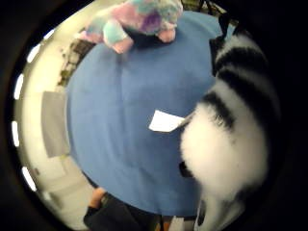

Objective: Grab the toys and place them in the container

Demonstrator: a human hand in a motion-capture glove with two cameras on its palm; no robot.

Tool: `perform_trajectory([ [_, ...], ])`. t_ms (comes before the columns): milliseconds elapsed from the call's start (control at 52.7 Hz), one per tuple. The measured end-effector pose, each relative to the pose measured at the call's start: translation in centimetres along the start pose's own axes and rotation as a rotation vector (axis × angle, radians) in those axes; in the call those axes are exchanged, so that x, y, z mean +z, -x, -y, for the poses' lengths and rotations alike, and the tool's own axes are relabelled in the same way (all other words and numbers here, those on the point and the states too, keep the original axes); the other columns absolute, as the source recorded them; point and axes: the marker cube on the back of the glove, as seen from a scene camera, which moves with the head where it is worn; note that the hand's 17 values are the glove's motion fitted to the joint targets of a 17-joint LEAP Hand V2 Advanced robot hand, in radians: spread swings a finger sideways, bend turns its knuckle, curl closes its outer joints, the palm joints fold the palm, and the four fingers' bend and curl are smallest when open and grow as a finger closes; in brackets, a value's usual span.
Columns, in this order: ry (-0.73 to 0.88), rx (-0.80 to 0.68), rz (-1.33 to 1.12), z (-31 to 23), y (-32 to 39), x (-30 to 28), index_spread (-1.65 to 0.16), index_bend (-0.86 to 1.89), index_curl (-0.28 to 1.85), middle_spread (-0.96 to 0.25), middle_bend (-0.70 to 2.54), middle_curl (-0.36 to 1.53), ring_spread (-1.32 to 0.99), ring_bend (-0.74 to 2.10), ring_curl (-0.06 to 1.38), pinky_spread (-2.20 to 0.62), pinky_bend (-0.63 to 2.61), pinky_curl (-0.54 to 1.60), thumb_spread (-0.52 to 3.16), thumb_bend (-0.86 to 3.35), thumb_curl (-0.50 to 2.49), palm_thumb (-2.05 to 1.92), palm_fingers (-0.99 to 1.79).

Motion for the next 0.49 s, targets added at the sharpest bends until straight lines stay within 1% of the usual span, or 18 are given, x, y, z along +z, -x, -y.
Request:
perform_trajectory([
  [38, 0.012, -0.007, 0.005, -0.2, 0.1, 0.0, -0.37, 0.28, 0.57, -0.31, 0.39, 0.39, -0.44, 0.96, 0.38, -0.40, 0.98, 0.35, 1.17, 0.19, 0.39, 0.55, 0.98],
  [57, 0.018, -0.012, 0.013, -0.2, 0.2, 0.0, -0.37, 0.34, 0.60, -0.31, 0.35, 0.38, -0.44, 0.94, 0.37, -0.40, 0.97, 0.35, 1.26, 0.19, 0.37, 0.52, 0.97],
  [76, 0.025, -0.017, 0.026, -0.4, 0.3, 0.0, -0.38, 0.21, 0.56, -0.33, 0.44, 0.42, -0.45, 0.99, 0.40, -0.41, 0.97, 0.36, 1.15, 0.20, 0.41, 0.58, 0.99],
  [133, 0.053, -0.036, 0.093, -0.7, 0.5, -0.3, -0.38, 0.14, 0.55, -0.37, 0.52, 0.45, -0.46, 1.01, 0.42, -0.43, 0.96, 0.36, 1.07, 0.20, 0.46, 0.62, 1.04],
  [152, 0.062, -0.041, 0.118, -0.9, 0.6, -0.6, -0.39, 0.19, 0.57, -0.37, 0.55, 0.47, -0.46, 1.02, 0.42, -0.43, 0.93, 0.35, 1.04, 0.20, 0.47, 0.63, 1.10],
  [228, 0.070, -0.051, 0.176, -1.7, 1.1, -2.6, -0.38, 0.30, 0.61, -0.39, 0.64, 0.52, -0.46, 1.03, 0.45, -0.45, 0.85, 0.34, 0.93, 0.20, 0.52, 0.64, 1.22],
  [342, 0.047, -0.047, 0.193, -1.5, 1.5, -6.6, -0.36, 0.43, 0.67, -0.39, 0.73, 0.58, -0.46, 1.05, 0.48, -0.47, 0.84, 0.35, 0.80, 0.19, 0.58, 0.64, 1.23],
  [494, -0.044, -0.062, 0.213, -0.7, 3.5, -14.9, -0.33, 0.52, 0.74, -0.39, 0.79, 0.64, -0.45, 1.08, 0.51, -0.47, 0.86, 0.36, 0.65, 0.18, 0.66, 0.64, 1.19],
])
